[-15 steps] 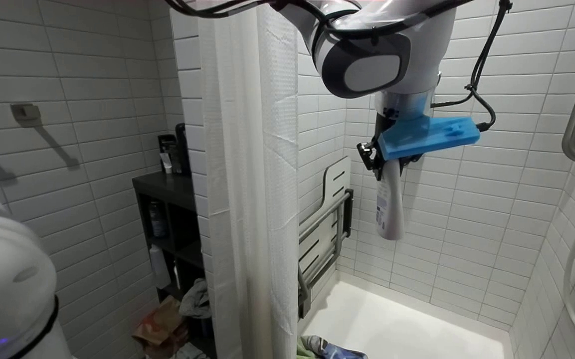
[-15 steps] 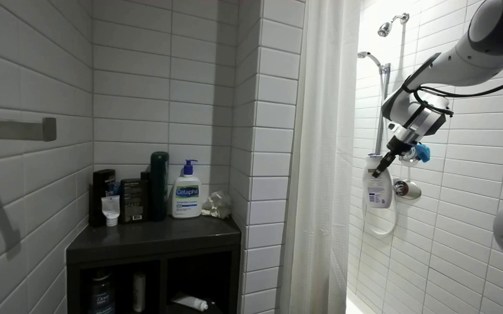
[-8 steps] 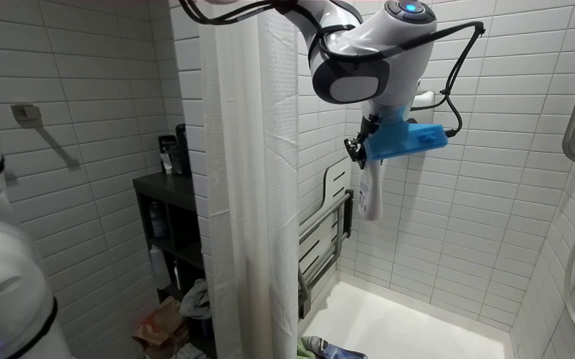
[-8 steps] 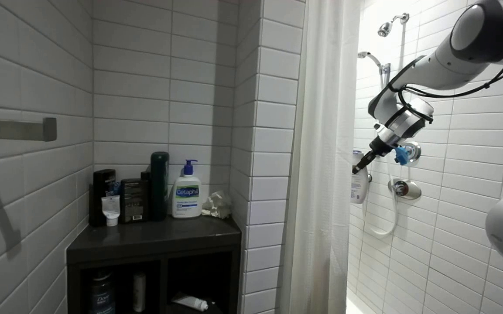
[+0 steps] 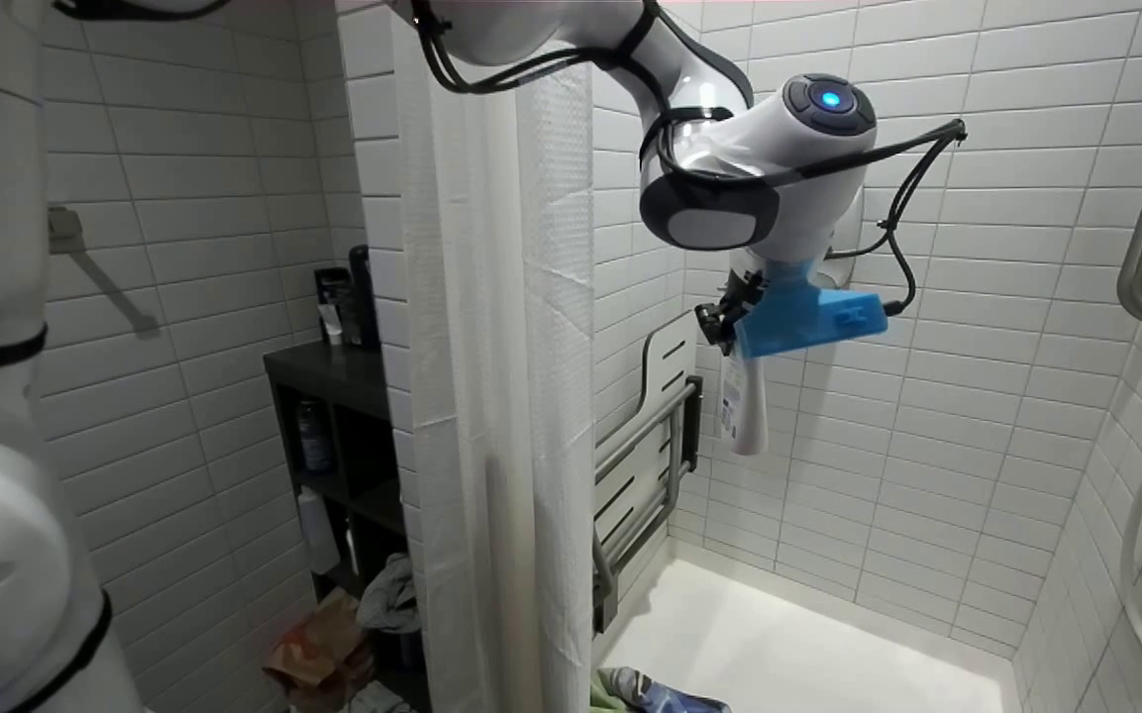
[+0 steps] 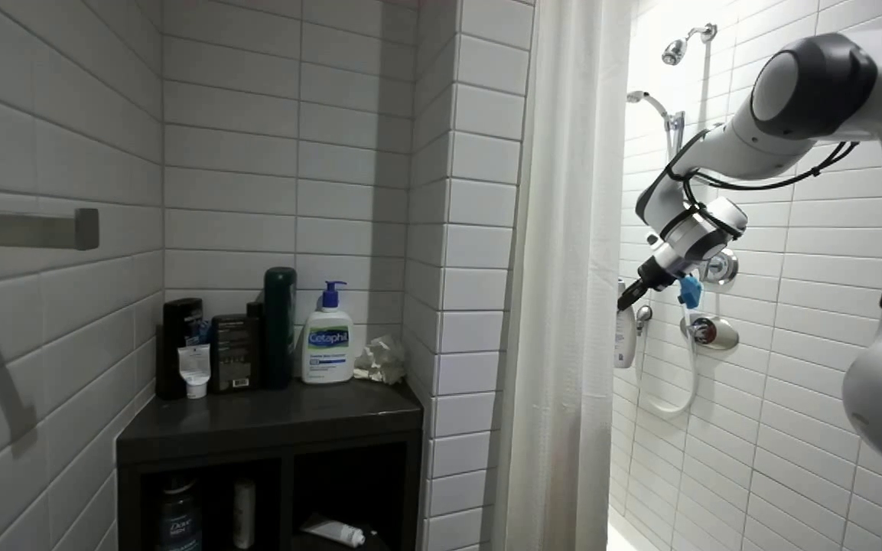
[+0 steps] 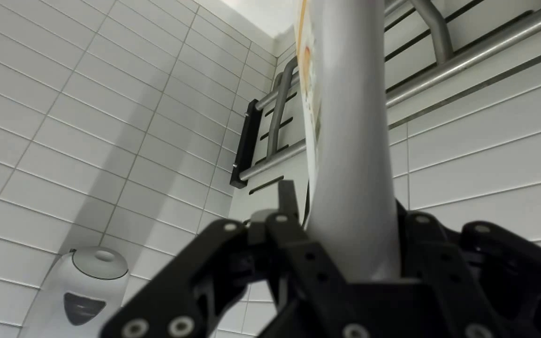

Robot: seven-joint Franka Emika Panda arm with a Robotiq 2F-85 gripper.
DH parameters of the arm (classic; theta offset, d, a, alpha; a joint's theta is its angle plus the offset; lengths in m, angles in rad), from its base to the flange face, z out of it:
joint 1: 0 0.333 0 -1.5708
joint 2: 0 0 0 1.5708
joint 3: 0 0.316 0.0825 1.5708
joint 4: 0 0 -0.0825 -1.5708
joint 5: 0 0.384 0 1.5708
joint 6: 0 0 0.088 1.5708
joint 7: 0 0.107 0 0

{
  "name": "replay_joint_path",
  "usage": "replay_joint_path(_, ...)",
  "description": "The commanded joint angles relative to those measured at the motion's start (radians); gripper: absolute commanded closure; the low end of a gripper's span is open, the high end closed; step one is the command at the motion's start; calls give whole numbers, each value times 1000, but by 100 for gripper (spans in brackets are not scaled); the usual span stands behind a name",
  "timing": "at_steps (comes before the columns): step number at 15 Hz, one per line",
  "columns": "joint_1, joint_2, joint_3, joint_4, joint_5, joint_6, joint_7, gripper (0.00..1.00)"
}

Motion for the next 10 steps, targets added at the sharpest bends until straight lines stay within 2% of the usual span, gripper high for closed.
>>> replay_joint_path(1, -31, 65, 36, 65, 11, 0, 4, 84)
replay_joint_path(10, -24, 61, 89, 37, -65, -89, 75, 84)
